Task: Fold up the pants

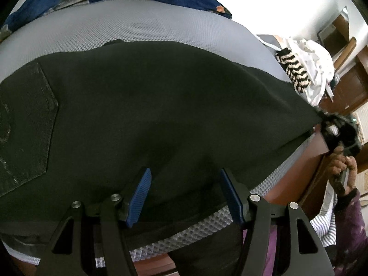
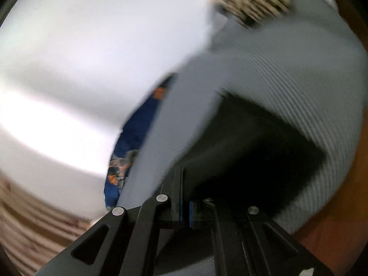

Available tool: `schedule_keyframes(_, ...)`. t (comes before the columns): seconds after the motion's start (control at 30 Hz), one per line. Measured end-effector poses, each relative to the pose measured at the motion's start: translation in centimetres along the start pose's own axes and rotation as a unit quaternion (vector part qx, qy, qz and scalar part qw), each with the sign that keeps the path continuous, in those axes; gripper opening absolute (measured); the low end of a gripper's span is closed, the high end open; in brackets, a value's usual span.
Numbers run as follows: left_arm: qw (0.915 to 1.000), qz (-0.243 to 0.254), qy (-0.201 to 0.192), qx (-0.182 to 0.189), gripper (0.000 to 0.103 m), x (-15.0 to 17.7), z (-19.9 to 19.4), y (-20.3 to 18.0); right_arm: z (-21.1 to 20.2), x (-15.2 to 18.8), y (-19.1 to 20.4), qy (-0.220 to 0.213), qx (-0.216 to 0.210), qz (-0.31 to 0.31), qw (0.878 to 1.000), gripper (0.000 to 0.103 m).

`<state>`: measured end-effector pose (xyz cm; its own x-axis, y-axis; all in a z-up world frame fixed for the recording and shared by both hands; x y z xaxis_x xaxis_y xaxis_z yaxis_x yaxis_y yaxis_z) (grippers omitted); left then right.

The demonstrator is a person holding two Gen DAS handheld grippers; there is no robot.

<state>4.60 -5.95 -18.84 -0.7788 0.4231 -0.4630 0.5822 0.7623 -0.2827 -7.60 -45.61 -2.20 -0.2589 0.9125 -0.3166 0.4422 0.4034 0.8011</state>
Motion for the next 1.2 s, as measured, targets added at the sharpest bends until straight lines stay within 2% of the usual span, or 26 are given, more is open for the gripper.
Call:
schedule_keyframes(0.07,1.0000,-0.005,-0.001,0.005,0.064,-0.2,0.1,0.0,-0.1,0.1,-0.1,-0.005,0.028,-0.030,0.999,0.005)
schedule_keyframes(0.17,1.0000,-0.003,0.002,0.009,0.066,-0.4,0.1,0.0,1.3,0.7,-6.1,0.026,0.082,0.038,0.996,0.005)
schedule_keyframes(0.2,0.9999,-0.003,0.003,0.011,0.066,-0.4,0.1,0.0,1.6,1.0,-7.9,0.030,0.081,0.064,0.994,0.001)
schedule_keyframes(0.23,0.9999,-0.001,0.004,0.013,0.067,-0.4,0.2,0.0,1.3,1.0,-8.6,0.025,0.059,0.079,0.995,0.002)
schedule_keyframes(0.27,0.9999,0.001,0.005,0.013,0.067,-0.4,0.2,-0.1,1.3,0.9,-8.6,0.025,0.054,0.083,0.995,0.002)
schedule_keyframes(0.3,0.9999,0.003,0.007,0.012,0.067,-0.4,0.1,-0.1,1.3,0.8,-8.4,0.020,0.052,0.082,0.995,0.009)
schedule_keyframes(0.37,0.9999,0.007,0.011,0.009,0.067,-0.4,0.1,-0.2,1.2,0.5,-8.2,0.017,0.040,0.089,0.995,0.013)
schedule_keyframes(0.4,0.9998,0.011,0.012,0.007,0.067,-0.4,0.1,-0.3,1.3,0.1,-8.3,0.025,0.022,0.108,0.994,0.024)
schedule_keyframes(0.43,0.9998,0.013,0.012,0.006,0.067,-0.3,0.1,-0.3,1.0,-0.3,-8.8,0.030,0.002,0.129,0.991,0.039)
schedule_keyframes(0.5,0.9998,0.013,0.013,0.005,0.067,-0.3,0.1,-0.3,1.0,-1.4,-9.3,0.031,-0.044,0.167,0.985,0.056)
schedule_keyframes(0.6,0.9998,0.010,0.011,0.011,0.071,-0.3,0.2,-0.3,1.6,-3.5,-8.8,0.036,-0.067,0.178,0.981,0.057)
schedule_keyframes(0.67,0.9998,0.014,0.011,0.010,0.073,-0.2,0.3,-0.5,2.1,-4.9,-8.0,0.053,-0.085,0.158,0.982,0.058)
schedule_keyframes(0.77,0.9995,0.030,0.014,0.004,0.077,-0.1,0.4,-0.9,2.9,-6.1,-7.6,0.089,-0.106,0.164,0.977,0.058)
schedule_keyframes(0.8,0.9993,0.034,0.015,0.001,0.078,-0.2,0.5,-1.1,3.2,-6.5,-6.9,0.104,-0.111,0.153,0.976,0.058)
schedule_keyframes(0.87,0.9989,0.042,0.018,-0.006,0.079,-0.2,0.6,-1.4,3.8,-7.1,-5.6,0.112,-0.076,0.111,0.985,0.058)
schedule_keyframes(0.9,0.9989,0.043,0.017,-0.008,0.080,-0.1,0.6,-1.5,4.2,-7.4,-5.2,0.118,-0.063,0.094,0.987,0.054)
schedule_keyframes(0.97,0.9989,0.045,0.016,-0.008,0.082,-0.1,0.6,-1.7,5.5,-7.8,-4.9,0.138,-0.009,0.061,0.989,0.042)
schedule_keyframes(1.07,0.9989,0.043,0.014,-0.008,0.085,-0.2,0.8,-1.9,7.4,-8.4,-4.7,0.160,0.041,0.033,0.986,0.030)
schedule_keyframes(1.1,0.9989,0.044,0.015,-0.008,0.086,-0.2,0.8,-1.9,8.1,-8.5,-4.5,0.165,0.063,0.021,0.984,0.015)
schedule_keyframes(1.13,0.9988,0.045,0.016,-0.009,0.086,-0.2,0.9,-1.9,8.6,-8.7,-4.2,0.168,0.076,0.010,0.983,0.007)
schedule_keyframes(1.17,0.9988,0.046,0.017,-0.009,0.086,-0.3,0.9,-1.9,8.8,-8.7,-4.0,0.167,0.085,0.000,0.982,0.006)
schedule_keyframes(1.2,0.9987,0.046,0.017,-0.010,0.086,-0.3,0.9,-1.9,9.1,-8.7,-3.4,0.161,0.111,-0.033,0.980,0.004)
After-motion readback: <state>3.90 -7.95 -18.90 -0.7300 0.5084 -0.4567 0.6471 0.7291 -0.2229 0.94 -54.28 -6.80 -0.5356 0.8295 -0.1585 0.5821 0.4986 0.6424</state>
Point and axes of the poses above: each gripper's, at about its wrist camera, not at the fingertips, and z roughly the way its jaws point, y to its left, x to its underside, the point moved 4 cm from there along z, roughly the way its jaws point, and after that the axes turned 11 degrees about z, right-handed, at the moved point
